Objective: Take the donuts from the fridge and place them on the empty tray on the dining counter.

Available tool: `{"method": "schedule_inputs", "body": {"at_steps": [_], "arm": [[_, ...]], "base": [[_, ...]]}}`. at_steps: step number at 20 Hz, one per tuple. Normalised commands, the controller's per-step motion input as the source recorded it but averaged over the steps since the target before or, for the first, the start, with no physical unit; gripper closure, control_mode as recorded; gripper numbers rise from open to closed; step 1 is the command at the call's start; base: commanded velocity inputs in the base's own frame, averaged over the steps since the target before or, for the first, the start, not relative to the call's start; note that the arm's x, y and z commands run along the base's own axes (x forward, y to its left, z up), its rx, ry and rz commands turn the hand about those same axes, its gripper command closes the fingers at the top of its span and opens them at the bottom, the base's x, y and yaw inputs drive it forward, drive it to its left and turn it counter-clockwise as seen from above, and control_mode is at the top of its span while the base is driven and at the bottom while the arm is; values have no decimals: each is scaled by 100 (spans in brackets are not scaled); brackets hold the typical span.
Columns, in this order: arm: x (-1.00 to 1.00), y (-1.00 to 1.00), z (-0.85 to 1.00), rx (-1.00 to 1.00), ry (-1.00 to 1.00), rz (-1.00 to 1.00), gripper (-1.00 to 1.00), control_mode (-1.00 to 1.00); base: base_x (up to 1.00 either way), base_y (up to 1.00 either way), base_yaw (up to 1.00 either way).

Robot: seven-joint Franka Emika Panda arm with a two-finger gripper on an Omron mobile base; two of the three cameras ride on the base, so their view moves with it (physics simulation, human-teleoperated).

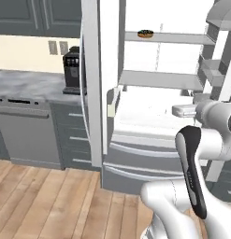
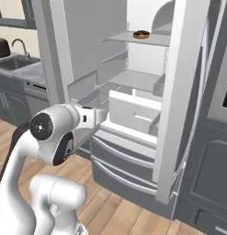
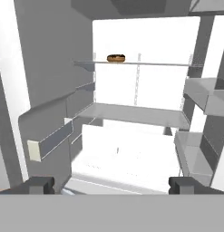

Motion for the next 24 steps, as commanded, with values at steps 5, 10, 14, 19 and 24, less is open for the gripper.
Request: {"method": "schedule_inputs", "body": {"at_steps": [5, 10, 14, 19, 24], "arm": [[0, 0, 0, 0, 0, 0, -100, 100], [0, 0, 0, 0, 0, 0, -100, 100], [0, 0, 0, 0, 0, 0, -100, 100], [0, 0, 0, 0, 0, 0, -100, 100], [0, 0, 0, 0, 0, 0, -100, 100]], "base": [[39, 3, -40], [43, 27, -30], [56, 50, -11], [86, 22, -1], [99, -7, 0]]}}
